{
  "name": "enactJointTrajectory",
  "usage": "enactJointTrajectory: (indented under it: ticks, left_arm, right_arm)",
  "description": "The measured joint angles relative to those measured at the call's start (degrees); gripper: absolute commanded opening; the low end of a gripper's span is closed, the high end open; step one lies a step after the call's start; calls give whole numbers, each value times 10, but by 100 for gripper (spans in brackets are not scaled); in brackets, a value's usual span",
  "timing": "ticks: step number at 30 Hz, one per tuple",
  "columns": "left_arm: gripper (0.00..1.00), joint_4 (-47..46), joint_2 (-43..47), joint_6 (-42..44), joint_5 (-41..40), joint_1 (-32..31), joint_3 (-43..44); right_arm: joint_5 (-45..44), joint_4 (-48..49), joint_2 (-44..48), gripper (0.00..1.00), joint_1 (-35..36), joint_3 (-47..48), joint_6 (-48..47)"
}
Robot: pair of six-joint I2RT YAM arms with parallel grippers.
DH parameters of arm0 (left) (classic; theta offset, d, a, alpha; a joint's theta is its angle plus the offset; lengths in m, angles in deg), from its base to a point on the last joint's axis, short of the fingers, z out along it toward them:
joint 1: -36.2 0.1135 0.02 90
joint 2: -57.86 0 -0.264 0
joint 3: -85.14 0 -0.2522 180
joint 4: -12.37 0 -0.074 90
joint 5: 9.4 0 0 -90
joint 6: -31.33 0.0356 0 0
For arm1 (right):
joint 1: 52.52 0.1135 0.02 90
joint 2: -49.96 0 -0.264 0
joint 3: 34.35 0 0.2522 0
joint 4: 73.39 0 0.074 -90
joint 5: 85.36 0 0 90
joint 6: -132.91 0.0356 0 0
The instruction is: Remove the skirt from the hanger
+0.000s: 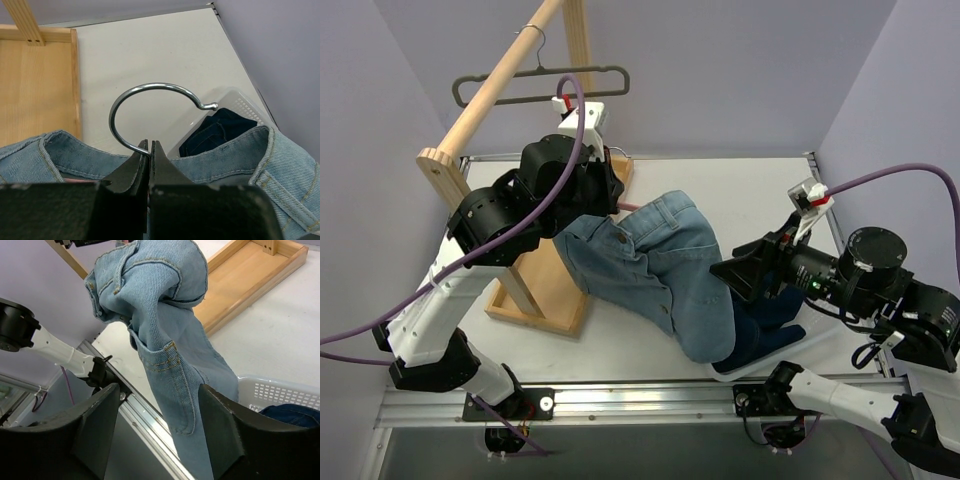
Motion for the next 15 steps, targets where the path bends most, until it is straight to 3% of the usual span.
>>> enactJointTrajectory:
  ticks: [10,13,15]
  left_arm:
    - [2,7,-5,0,-3,0,6]
    - [2,8,-5,0,-4,0,7]
    - [2,10,-5,0,-5,0,7]
  right_arm:
    - [0,12,-4,51,0,-43,0]
    - [0,22,-7,33,0,-54,-2]
    - [0,27,-7,12,0,-61,-4]
